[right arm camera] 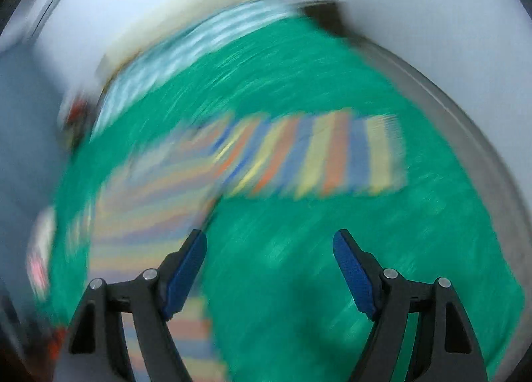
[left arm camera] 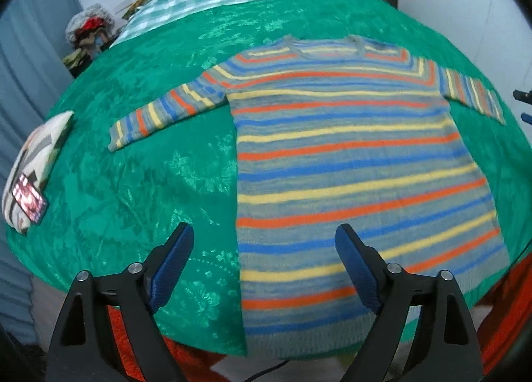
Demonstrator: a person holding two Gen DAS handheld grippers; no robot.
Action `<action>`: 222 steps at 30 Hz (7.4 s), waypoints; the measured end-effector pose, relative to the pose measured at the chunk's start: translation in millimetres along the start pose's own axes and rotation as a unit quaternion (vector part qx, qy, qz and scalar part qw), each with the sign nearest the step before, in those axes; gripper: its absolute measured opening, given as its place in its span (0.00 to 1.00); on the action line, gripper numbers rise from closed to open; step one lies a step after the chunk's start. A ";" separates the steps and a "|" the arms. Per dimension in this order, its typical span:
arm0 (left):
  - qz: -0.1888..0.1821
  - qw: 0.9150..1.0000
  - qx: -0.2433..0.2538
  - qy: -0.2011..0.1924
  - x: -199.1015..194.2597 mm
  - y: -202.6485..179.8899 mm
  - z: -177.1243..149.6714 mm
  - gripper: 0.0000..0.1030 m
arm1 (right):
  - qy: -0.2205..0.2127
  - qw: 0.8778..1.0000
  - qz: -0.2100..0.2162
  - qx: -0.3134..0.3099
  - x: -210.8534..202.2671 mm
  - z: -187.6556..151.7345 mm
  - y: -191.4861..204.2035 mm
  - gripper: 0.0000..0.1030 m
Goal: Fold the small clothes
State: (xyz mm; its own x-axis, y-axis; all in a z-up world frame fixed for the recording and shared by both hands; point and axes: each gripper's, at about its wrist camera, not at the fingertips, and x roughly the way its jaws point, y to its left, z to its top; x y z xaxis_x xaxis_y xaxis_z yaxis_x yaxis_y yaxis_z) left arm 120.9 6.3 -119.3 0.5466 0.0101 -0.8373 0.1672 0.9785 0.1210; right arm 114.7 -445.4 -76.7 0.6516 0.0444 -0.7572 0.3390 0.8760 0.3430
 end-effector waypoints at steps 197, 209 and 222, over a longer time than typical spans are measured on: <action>-0.143 0.971 -0.047 0.187 62.8 52.5 -66.4 0.05 | 0.311 0.943 0.081 -0.088 22.0 -205.3 83.3 0.06; -0.269 0.943 -0.175 0.087 46.5 121.4 38.7 0.04 | 0.143 0.971 0.193 0.000 4.8 -95.5 100.3 0.06; -0.222 0.958 -0.179 0.041 157.4 104.8 229.1 0.04 | 0.055 0.987 0.151 0.005 144.9 68.7 138.2 0.06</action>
State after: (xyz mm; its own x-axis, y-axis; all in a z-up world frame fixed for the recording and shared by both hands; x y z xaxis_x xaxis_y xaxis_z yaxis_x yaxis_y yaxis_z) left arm 412.5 63.2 -116.3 0.4180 -0.4217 -0.8047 0.0682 0.8978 -0.4351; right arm 302.6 -350.9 -100.9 0.6462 0.3559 -0.6751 0.1467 0.8102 0.5676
